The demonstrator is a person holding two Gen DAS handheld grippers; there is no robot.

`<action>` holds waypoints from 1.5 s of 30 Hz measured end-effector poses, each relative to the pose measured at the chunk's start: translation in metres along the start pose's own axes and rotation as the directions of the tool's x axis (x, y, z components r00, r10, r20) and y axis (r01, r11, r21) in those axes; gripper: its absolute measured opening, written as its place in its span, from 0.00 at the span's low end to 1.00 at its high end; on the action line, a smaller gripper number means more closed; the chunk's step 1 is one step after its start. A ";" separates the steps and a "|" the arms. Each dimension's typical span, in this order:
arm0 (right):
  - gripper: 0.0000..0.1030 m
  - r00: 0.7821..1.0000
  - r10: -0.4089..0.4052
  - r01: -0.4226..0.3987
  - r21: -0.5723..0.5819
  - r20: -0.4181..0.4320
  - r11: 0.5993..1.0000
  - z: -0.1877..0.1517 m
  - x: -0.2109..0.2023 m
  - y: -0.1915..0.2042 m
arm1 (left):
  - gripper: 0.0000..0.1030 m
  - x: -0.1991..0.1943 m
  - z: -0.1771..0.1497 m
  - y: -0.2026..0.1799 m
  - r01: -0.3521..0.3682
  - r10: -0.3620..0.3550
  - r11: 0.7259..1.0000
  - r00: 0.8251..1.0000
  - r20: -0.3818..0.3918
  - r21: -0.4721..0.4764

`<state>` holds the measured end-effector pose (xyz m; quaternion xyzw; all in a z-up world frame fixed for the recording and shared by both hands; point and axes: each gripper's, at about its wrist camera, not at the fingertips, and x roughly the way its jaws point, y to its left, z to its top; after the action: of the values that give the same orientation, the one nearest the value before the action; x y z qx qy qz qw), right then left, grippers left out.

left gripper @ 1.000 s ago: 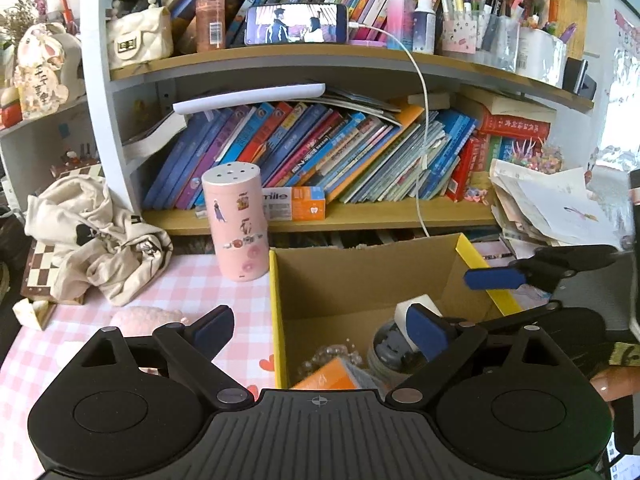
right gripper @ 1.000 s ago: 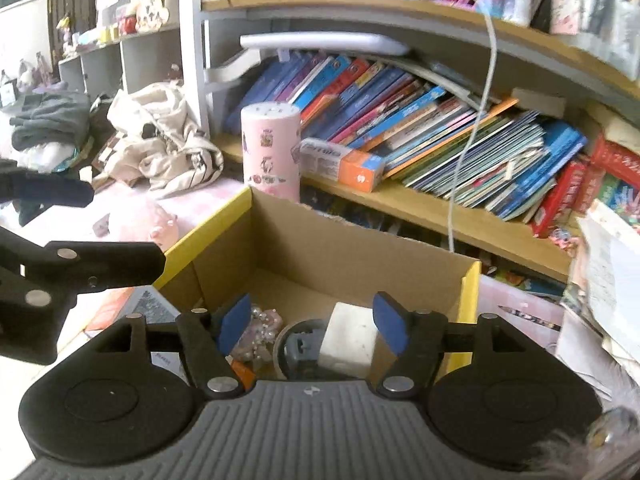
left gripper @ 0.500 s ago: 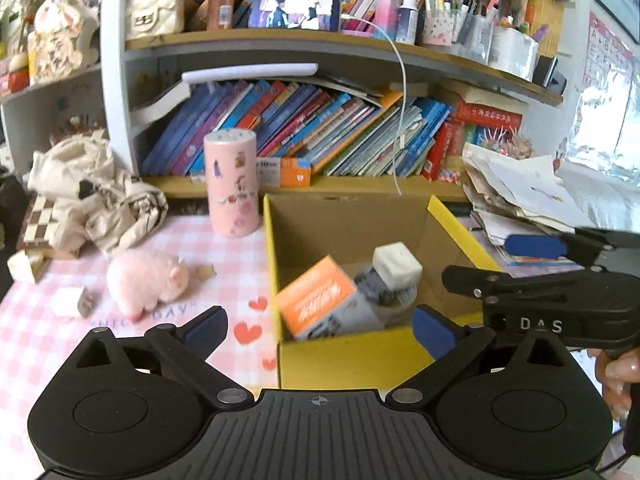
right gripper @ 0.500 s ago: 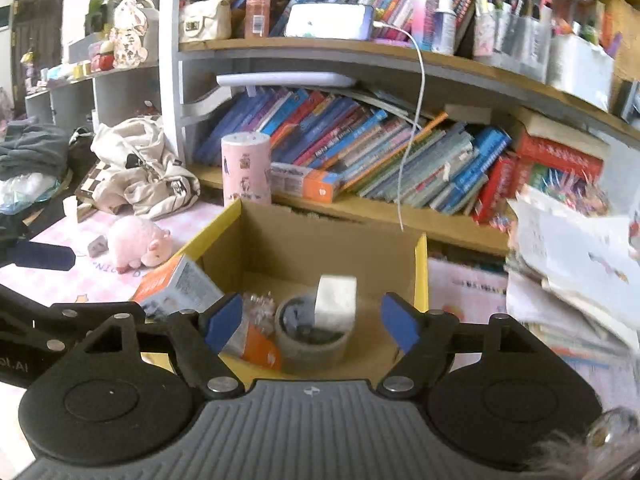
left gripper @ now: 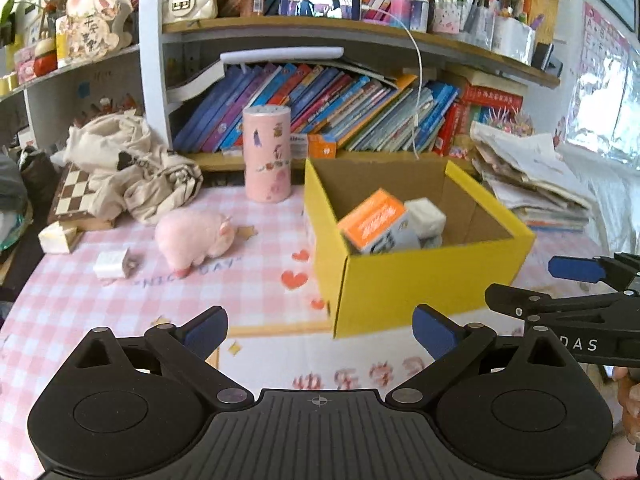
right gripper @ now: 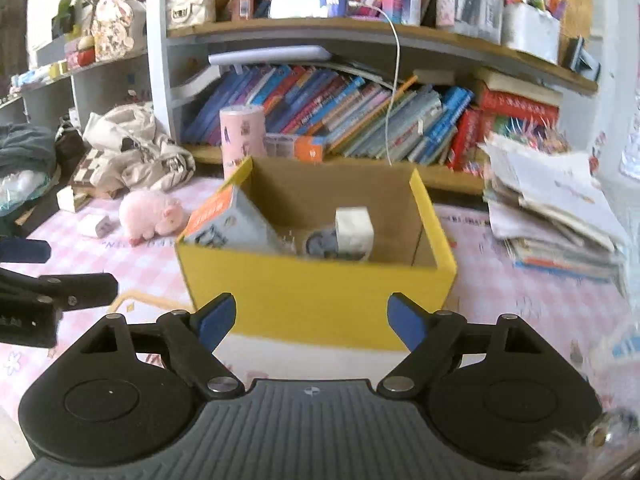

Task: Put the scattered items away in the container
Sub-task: 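Raise both open tools out of the yellow box, then move the right tool toward the pink plush pig and the left tool toward the white charger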

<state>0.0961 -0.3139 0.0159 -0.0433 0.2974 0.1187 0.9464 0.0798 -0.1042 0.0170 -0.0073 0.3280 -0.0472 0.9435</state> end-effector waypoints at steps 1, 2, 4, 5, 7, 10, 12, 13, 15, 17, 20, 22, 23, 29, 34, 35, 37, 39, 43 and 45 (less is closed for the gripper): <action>0.83 1.000 -0.006 0.006 0.001 -0.003 1.000 -0.004 -0.002 0.003 | 0.97 -0.002 -0.004 0.003 0.000 0.000 1.000 1.000 -0.005 0.001; 0.83 1.000 -0.013 0.013 0.003 -0.006 1.000 -0.007 -0.004 0.007 | 0.97 -0.004 -0.007 0.006 0.000 0.000 1.000 1.000 -0.010 0.002; 0.87 1.000 -0.029 0.029 0.010 -0.005 1.000 -0.015 -0.010 0.015 | 0.97 -0.008 -0.015 0.012 -0.008 0.007 1.000 1.000 -0.024 -0.007; 0.87 0.999 -0.039 0.039 0.018 -0.005 0.999 -0.018 -0.012 0.018 | 0.97 -0.009 -0.019 0.014 -0.014 0.013 1.000 0.999 -0.032 -0.013; 0.88 0.998 -0.059 0.059 0.044 -0.011 0.997 -0.025 -0.015 0.025 | 0.97 -0.010 -0.026 0.018 -0.024 0.023 1.000 0.998 -0.053 -0.017; 0.89 0.997 -0.070 0.073 0.068 -0.041 0.995 -0.033 -0.016 0.035 | 0.97 -0.011 -0.034 0.023 -0.025 0.024 1.000 0.997 -0.077 -0.002; 0.89 0.997 -0.066 0.069 0.064 -0.046 0.996 -0.034 -0.018 0.042 | 0.97 -0.014 -0.035 0.027 -0.027 0.027 1.000 0.997 -0.075 0.002; 0.90 0.997 -0.068 0.070 0.061 -0.041 0.996 -0.034 -0.019 0.046 | 0.97 -0.016 -0.036 0.030 -0.027 0.027 1.000 0.997 -0.069 0.004; 0.92 0.997 -0.072 0.073 0.054 -0.032 0.996 -0.034 -0.021 0.053 | 0.97 -0.019 -0.037 0.034 -0.025 0.025 1.000 0.998 -0.060 0.004; 0.93 0.997 -0.073 0.075 0.053 -0.031 0.996 -0.035 -0.023 0.058 | 0.97 -0.022 -0.039 0.040 -0.024 0.024 1.000 0.998 -0.059 0.002; 0.95 0.997 -0.073 0.075 0.051 -0.039 0.996 -0.036 -0.023 0.066 | 0.97 -0.024 -0.043 0.047 -0.023 0.022 1.000 0.998 -0.064 -0.003; 0.97 0.996 -0.073 0.075 0.044 -0.046 0.996 -0.037 -0.022 0.072 | 0.97 -0.025 -0.046 0.053 -0.018 0.017 1.000 0.997 -0.075 -0.006; 0.98 0.996 -0.075 0.077 0.038 -0.051 0.996 -0.038 -0.022 0.076 | 0.97 -0.026 -0.048 0.055 -0.016 0.015 1.000 0.997 -0.079 -0.007; 0.98 0.996 -0.065 0.065 0.000 -0.060 0.998 -0.039 -0.023 0.099 | 0.97 -0.034 -0.055 0.072 -0.018 0.015 1.000 0.996 -0.083 -0.026; 0.98 0.997 -0.053 0.051 -0.037 -0.063 0.998 -0.041 -0.025 0.116 | 0.98 -0.038 -0.060 0.085 -0.023 0.018 0.998 0.997 -0.080 -0.057; 0.98 0.997 -0.052 0.050 -0.042 -0.063 0.998 -0.041 -0.026 0.118 | 0.98 -0.039 -0.061 0.087 -0.021 0.016 0.998 0.997 -0.080 -0.060; 0.99 0.997 -0.051 0.048 -0.048 -0.063 0.998 -0.040 -0.027 0.122 | 0.98 -0.041 -0.062 0.090 -0.019 0.013 0.998 0.997 -0.080 -0.067; 0.99 0.997 -0.049 0.046 -0.053 -0.062 0.998 -0.040 -0.027 0.127 | 0.98 -0.044 -0.064 0.095 -0.023 0.017 0.997 0.997 -0.077 -0.073; 0.99 0.998 -0.033 0.029 -0.077 -0.057 0.997 -0.037 -0.027 0.139 | 0.98 -0.051 -0.068 0.104 -0.048 0.043 0.995 0.997 -0.068 -0.083; 1.00 0.999 -0.019 0.013 -0.096 -0.051 0.995 -0.035 -0.026 0.147 | 0.98 -0.055 -0.069 0.110 -0.063 0.058 0.994 0.996 -0.064 -0.089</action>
<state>0.0188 -0.1820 0.0003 -0.0941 0.3156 0.1241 0.9360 0.0036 0.0111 -0.0085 -0.0390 0.3588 -0.0038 0.9326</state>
